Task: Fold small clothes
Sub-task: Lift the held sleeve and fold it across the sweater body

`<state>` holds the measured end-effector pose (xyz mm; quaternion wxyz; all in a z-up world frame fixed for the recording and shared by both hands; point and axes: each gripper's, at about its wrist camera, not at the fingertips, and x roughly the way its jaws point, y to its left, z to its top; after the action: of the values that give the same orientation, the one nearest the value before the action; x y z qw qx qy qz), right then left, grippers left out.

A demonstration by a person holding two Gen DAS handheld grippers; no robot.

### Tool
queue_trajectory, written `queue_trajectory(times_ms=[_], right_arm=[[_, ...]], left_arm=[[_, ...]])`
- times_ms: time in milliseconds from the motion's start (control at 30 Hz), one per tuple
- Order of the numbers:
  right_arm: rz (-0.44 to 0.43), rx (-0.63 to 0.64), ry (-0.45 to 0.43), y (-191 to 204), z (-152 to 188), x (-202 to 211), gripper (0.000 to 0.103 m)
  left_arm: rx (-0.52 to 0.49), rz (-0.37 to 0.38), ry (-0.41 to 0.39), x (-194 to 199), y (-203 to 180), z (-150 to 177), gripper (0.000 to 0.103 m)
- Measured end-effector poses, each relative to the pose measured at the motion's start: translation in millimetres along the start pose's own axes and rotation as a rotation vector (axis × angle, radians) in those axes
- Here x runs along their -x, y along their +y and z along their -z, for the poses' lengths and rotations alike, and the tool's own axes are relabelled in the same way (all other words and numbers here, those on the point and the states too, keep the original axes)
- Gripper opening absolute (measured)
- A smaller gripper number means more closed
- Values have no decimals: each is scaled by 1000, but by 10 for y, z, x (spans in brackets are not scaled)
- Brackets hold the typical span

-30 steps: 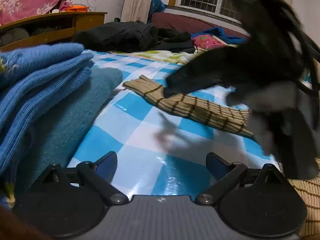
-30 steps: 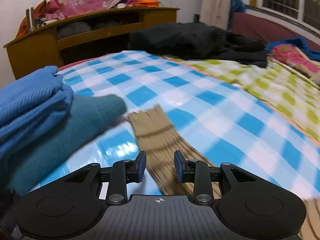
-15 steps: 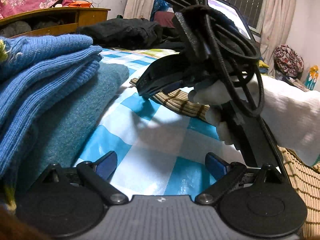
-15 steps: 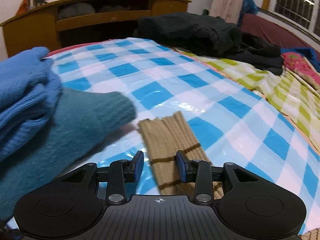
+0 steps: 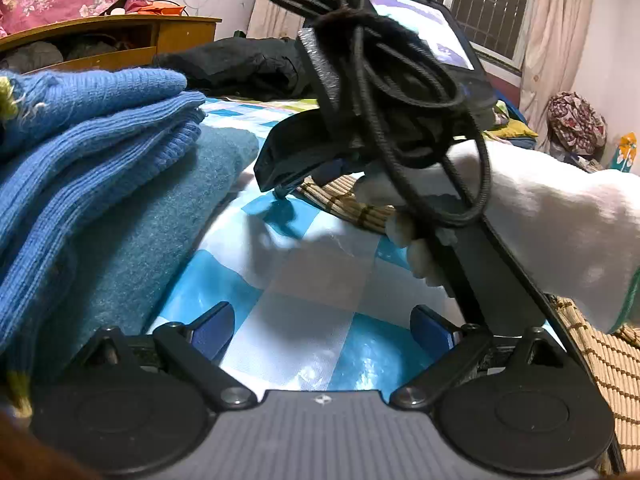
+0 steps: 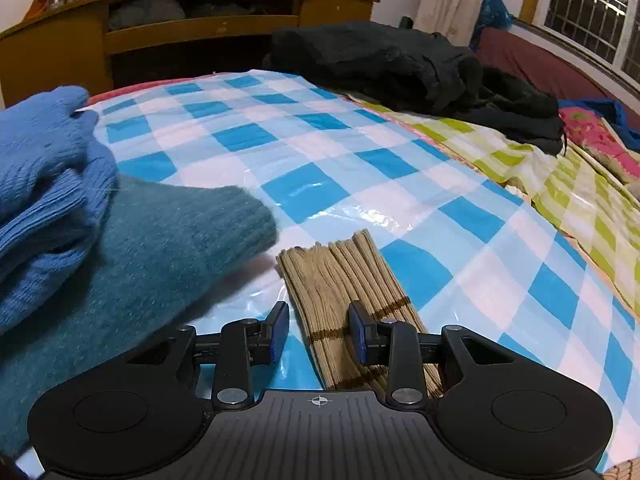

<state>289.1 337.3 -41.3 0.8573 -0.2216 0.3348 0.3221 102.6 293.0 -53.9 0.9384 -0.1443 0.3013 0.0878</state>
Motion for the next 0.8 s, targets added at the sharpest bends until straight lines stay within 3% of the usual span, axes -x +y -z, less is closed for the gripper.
queue_trajectory(times_ms=[67,133,300,500,800], right_arm=[[6,-7,-3,3,-3,-14,25],[17,-12,-1,1,-6,7,8],[18,-63,-55,-134,-32,298,7],[20,-205,-165,-561,-39,986,6],[107,-424,-309,-1541,473,2168,6]], left_arm=[[-2,0,0,4,-3,5,99],[-4,0,-1,1,-8,6,99],[-6,7,-10,7,-26,14,99],[-17,24,-50,64,-52,14,99],[-163,49,-152,264,-552,4,100]])
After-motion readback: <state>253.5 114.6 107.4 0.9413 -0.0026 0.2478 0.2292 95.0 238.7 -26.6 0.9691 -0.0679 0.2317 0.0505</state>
